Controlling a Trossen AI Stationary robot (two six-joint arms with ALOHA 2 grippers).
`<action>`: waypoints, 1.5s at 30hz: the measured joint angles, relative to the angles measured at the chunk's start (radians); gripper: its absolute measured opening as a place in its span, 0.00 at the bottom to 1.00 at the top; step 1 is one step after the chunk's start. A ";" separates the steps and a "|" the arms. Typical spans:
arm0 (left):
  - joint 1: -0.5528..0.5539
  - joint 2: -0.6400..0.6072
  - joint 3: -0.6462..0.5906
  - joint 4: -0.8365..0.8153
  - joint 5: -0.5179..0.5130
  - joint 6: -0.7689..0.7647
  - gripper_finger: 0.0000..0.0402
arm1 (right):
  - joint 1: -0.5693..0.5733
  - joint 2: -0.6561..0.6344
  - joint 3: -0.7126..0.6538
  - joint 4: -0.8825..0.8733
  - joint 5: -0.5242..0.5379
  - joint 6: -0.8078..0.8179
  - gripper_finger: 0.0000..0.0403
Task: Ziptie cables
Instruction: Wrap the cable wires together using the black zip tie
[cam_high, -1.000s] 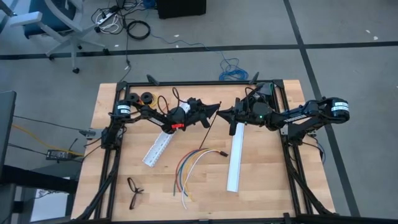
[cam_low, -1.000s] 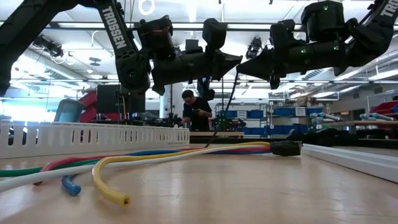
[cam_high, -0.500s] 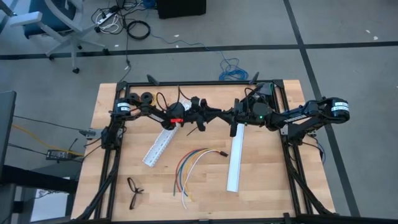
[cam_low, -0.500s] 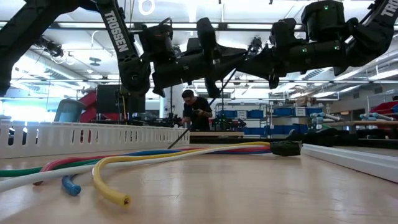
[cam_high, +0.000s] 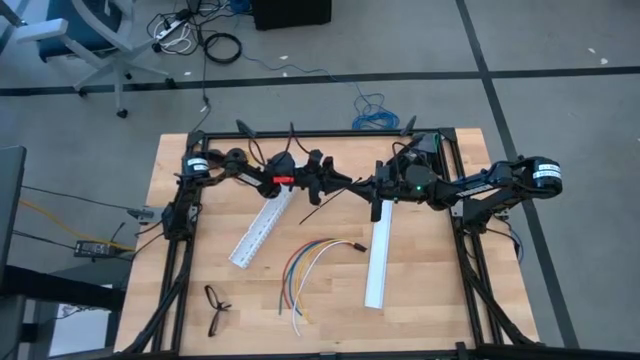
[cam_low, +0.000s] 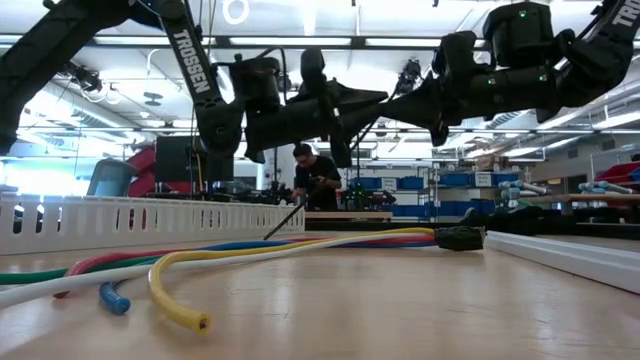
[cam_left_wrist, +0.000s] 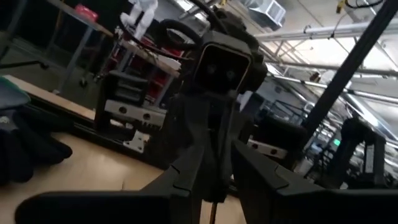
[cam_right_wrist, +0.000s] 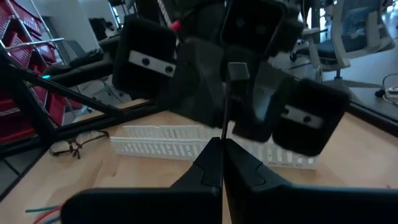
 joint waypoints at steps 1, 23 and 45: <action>0.004 -0.006 0.002 -0.014 0.011 0.009 0.22 | 0.000 0.000 0.000 -0.002 -0.004 0.000 0.00; -0.039 -0.244 0.285 -1.184 -0.099 0.707 0.22 | -0.008 0.000 -0.001 -0.060 -0.032 0.003 0.00; -0.063 -0.244 0.285 -1.137 -0.125 0.700 0.22 | -0.010 0.000 -0.001 -0.062 -0.042 0.001 0.00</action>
